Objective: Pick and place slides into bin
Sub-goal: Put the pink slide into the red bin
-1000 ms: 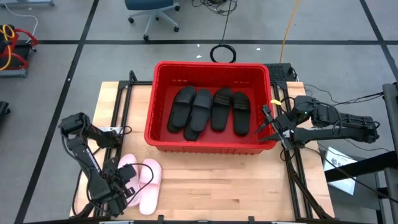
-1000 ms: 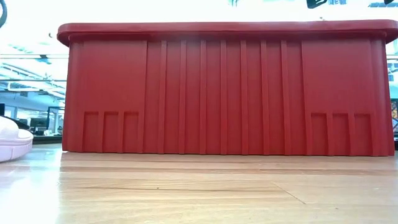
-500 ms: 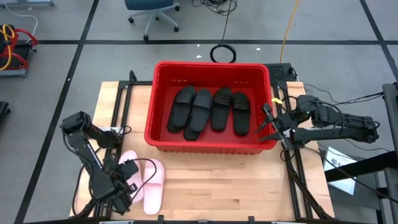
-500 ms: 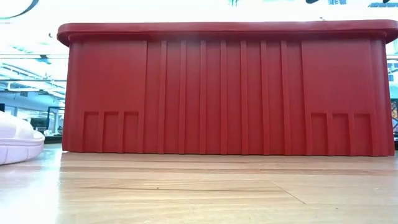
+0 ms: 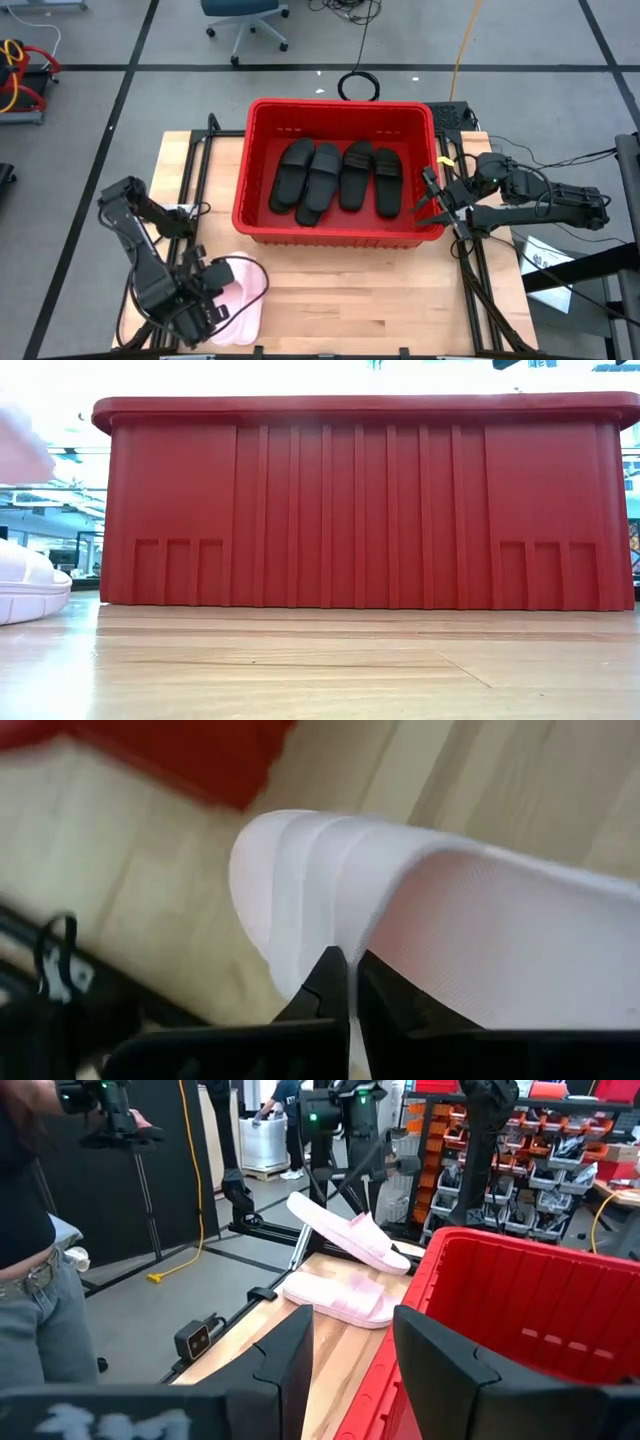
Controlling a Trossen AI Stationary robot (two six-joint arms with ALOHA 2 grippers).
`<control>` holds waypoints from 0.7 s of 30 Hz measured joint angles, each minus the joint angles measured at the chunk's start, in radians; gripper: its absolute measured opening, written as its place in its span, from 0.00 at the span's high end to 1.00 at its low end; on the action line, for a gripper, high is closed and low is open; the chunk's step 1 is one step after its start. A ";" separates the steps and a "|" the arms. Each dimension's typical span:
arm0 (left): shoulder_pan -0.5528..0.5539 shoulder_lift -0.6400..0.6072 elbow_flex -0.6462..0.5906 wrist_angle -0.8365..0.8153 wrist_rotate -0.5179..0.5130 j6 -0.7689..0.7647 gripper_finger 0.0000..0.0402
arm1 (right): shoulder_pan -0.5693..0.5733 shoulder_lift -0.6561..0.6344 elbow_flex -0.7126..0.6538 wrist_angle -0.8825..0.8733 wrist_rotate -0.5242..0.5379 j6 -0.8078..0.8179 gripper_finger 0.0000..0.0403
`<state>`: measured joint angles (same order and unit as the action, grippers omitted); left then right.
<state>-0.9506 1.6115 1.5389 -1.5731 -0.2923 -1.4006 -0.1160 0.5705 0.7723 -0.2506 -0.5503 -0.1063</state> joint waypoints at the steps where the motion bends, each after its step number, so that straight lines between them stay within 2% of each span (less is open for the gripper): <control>1: 0.012 0.000 0.019 0.001 -0.016 0.020 1.00 | 0.000 0.000 0.000 0.000 0.000 0.007 0.68; 10: 0.092 0.000 0.233 0.001 -0.085 0.305 1.00 | 0.000 0.000 0.000 0.001 0.000 0.042 0.68; 14: 0.128 0.000 0.353 0.002 -0.205 0.433 1.00 | 0.000 0.000 0.000 0.007 0.000 0.043 0.68; 21: 0.227 0.000 0.500 0.027 -0.414 0.768 1.00 | 0.000 0.000 0.000 0.008 0.000 0.043 0.68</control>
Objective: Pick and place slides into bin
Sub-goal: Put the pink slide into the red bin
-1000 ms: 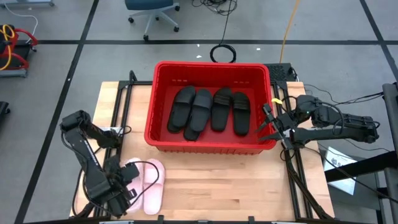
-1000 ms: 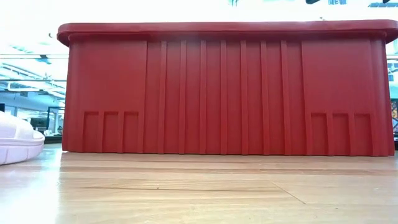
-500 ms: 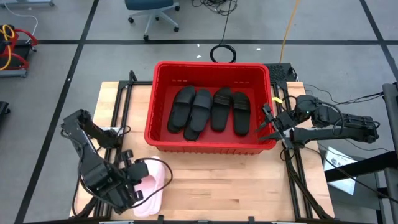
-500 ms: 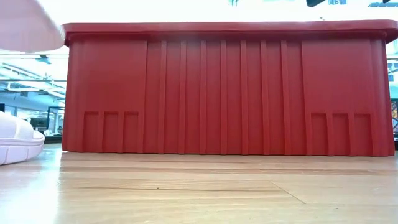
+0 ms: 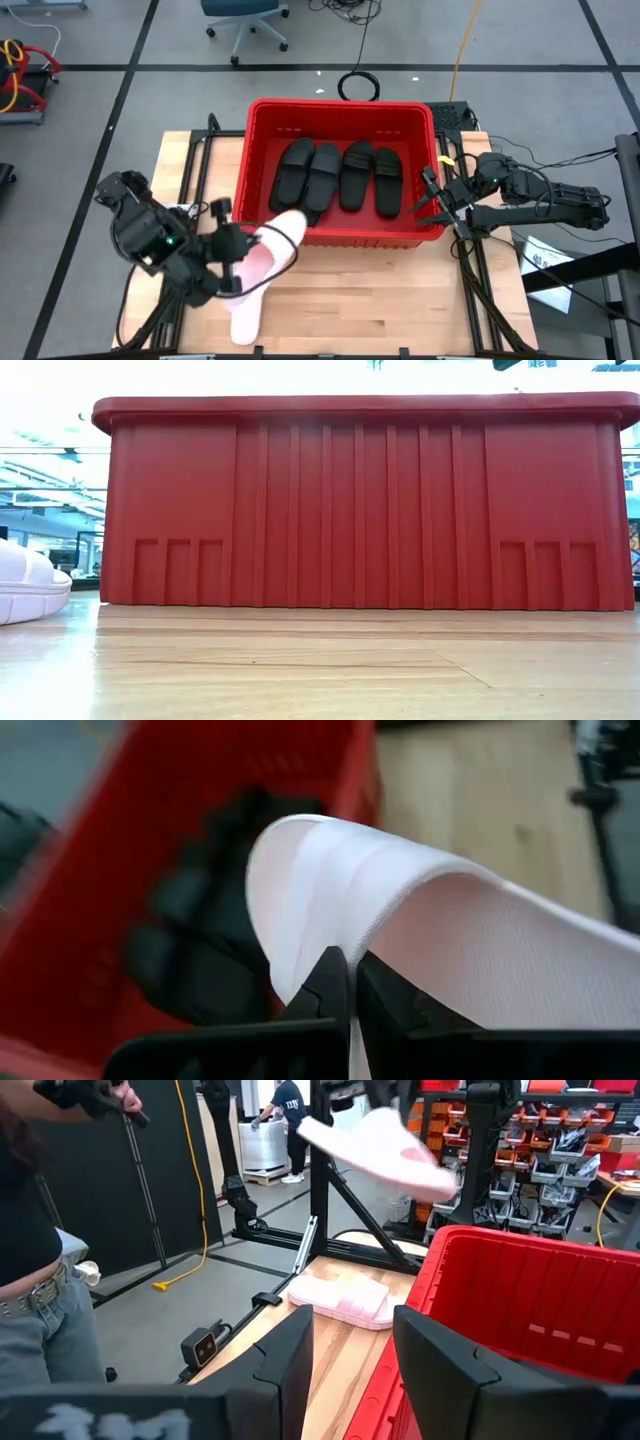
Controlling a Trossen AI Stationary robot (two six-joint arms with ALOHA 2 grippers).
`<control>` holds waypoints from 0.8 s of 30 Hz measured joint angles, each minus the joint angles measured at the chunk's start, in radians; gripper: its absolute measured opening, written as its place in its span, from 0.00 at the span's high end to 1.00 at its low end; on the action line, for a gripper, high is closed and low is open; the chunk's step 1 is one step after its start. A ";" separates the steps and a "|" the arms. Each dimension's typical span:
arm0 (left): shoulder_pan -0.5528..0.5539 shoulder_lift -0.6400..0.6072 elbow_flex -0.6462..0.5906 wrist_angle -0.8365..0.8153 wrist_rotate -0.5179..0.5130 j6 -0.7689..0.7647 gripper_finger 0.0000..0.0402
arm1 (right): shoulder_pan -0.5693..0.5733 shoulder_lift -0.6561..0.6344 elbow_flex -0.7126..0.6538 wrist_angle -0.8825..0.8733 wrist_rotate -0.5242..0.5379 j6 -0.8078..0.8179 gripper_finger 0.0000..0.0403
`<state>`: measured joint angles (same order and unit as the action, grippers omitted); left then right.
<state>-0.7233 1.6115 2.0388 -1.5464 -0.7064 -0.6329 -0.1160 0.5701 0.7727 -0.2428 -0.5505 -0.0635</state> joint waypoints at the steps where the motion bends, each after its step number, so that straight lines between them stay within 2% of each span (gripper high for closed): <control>1: 0.016 0.000 0.011 0.015 -0.031 0.061 1.00 | 0.000 0.000 0.000 0.000 0.000 0.000 0.68; 10: 0.201 0.026 0.017 0.216 -0.263 0.602 1.00 | 0.000 0.019 0.000 0.066 0.008 0.006 0.68; 14: 0.273 0.075 0.016 0.310 -0.358 0.791 1.00 | 0.000 0.051 0.000 0.152 0.067 0.060 0.68; 19: 0.343 0.142 0.016 0.397 -0.387 0.947 1.00 | -0.001 0.112 0.000 0.312 0.175 0.098 0.68; 24: 0.381 0.194 0.015 0.425 -0.394 1.003 1.00 | -0.019 0.178 0.000 0.519 0.184 0.173 0.68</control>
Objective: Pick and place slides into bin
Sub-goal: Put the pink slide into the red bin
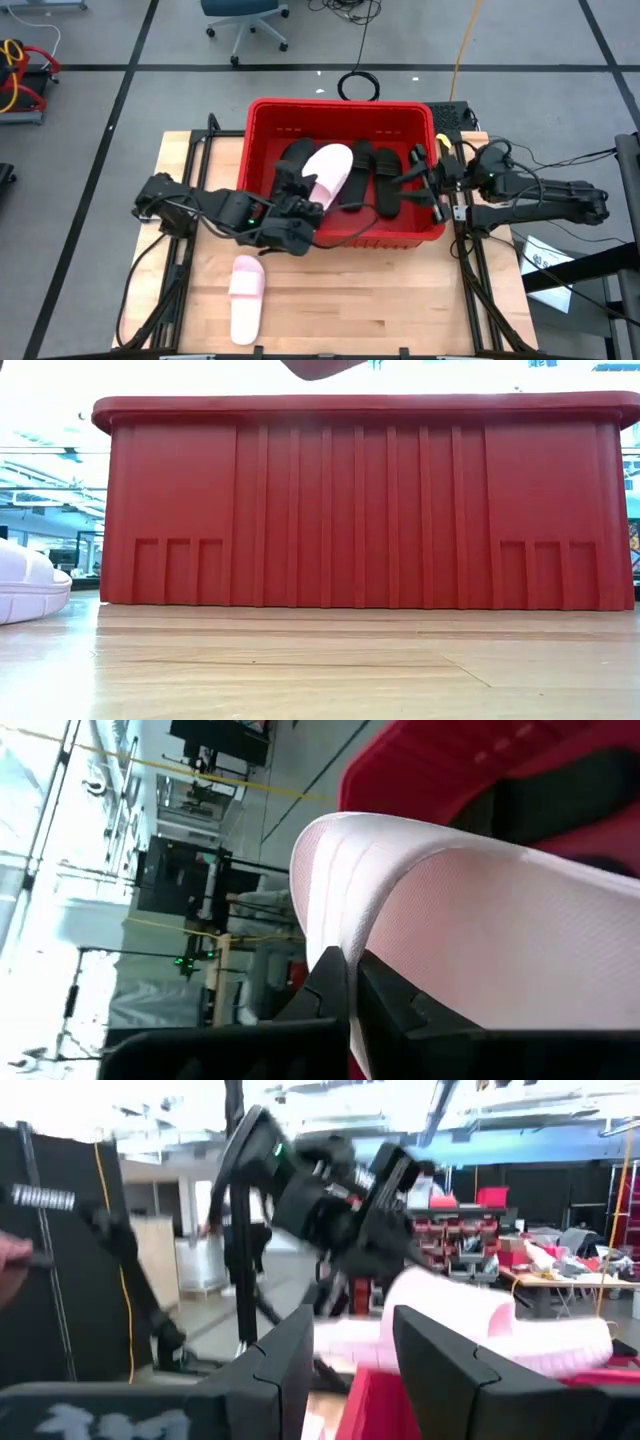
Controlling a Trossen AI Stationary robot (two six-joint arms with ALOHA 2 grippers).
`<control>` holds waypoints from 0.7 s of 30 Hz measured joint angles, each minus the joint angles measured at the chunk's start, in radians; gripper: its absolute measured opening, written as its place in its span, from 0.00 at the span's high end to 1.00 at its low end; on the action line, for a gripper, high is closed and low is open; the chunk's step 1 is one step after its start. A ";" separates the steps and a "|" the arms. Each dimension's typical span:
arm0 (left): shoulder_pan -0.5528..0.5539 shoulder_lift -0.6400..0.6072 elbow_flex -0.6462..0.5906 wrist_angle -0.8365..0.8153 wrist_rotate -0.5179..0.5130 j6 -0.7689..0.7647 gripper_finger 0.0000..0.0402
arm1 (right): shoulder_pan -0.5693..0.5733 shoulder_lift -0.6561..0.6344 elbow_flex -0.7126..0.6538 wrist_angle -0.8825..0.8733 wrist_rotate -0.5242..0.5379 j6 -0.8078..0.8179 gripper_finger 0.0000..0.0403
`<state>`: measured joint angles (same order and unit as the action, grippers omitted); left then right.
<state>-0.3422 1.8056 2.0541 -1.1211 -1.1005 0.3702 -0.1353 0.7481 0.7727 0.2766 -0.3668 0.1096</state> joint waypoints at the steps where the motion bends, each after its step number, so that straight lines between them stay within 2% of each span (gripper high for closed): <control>1: 0.003 0.007 0.000 0.001 0.000 0.019 1.00 | -0.006 0.012 0.000 0.023 0.000 0.022 0.68; 5: 0.011 0.036 0.000 0.026 0.001 0.080 1.00 | -0.044 0.056 0.000 0.042 -0.001 0.104 0.68; 11: 0.010 0.035 0.000 0.031 0.001 0.067 1.00 | -0.118 0.101 0.000 0.034 -0.011 0.209 0.68; 15: 0.004 0.035 0.000 0.040 0.001 0.073 1.00 | -0.192 0.134 0.000 0.033 -0.138 0.263 0.68; 21: 0.002 0.041 0.000 0.047 0.046 0.073 1.00 | -0.260 0.203 0.000 0.033 -0.270 0.325 0.68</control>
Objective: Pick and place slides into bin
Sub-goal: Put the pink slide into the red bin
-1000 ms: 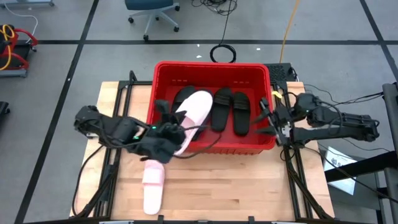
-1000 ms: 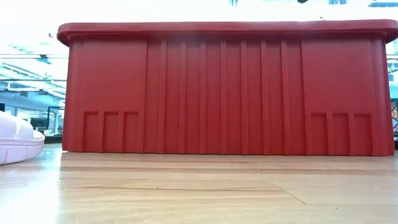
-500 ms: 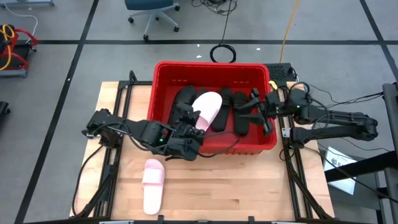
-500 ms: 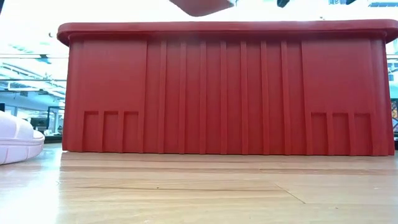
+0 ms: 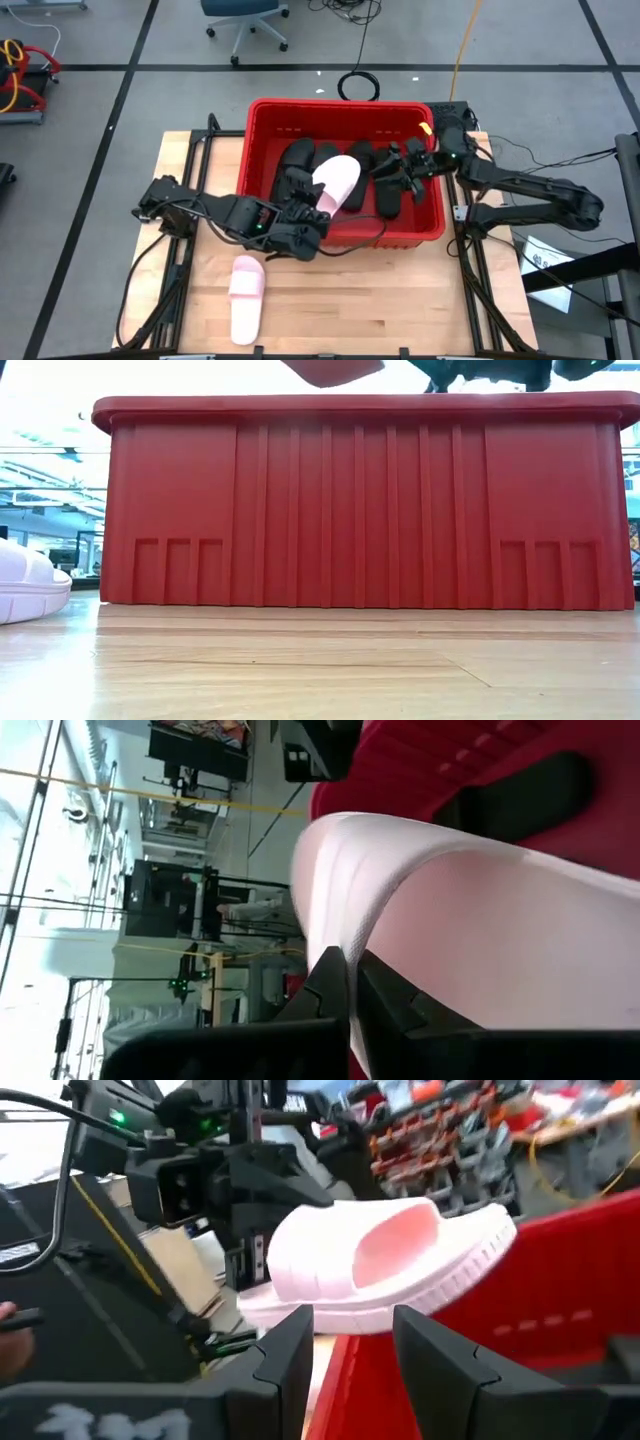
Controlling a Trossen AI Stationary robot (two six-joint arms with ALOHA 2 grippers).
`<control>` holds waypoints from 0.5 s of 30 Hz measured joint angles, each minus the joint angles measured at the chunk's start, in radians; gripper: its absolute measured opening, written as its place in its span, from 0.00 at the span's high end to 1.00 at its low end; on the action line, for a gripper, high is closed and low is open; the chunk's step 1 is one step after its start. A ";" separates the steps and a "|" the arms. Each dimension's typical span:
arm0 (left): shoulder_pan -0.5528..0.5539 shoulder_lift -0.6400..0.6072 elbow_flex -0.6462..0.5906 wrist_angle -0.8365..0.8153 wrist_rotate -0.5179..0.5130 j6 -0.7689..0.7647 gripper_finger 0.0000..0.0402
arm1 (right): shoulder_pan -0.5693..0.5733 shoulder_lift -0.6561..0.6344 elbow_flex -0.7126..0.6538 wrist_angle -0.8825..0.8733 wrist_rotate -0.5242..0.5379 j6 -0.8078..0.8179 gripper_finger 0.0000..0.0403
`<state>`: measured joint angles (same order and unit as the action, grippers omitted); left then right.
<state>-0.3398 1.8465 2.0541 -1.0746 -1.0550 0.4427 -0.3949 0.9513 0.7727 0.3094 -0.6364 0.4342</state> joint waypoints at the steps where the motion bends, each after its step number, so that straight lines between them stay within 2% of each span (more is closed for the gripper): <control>1: 0.001 0.000 0.000 0.003 0.001 -0.001 1.00 | -0.007 0.010 0.000 0.007 -0.021 0.009 0.68; 8: 0.006 0.000 0.000 0.012 0.040 -0.044 1.00 | -0.012 0.027 0.043 0.117 -0.149 -0.031 0.68; 12: 0.006 0.000 0.000 0.026 0.020 -0.039 1.00 | -0.012 0.025 0.165 0.057 -0.178 -0.096 0.68; 15: 0.006 0.000 0.000 0.027 0.015 -0.021 1.00 | -0.012 0.036 0.267 -0.076 -0.179 -0.159 0.68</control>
<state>-0.3340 1.8465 2.0541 -1.0477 -1.0396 0.4218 -0.4065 0.9875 1.0394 0.2331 -0.8149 0.2748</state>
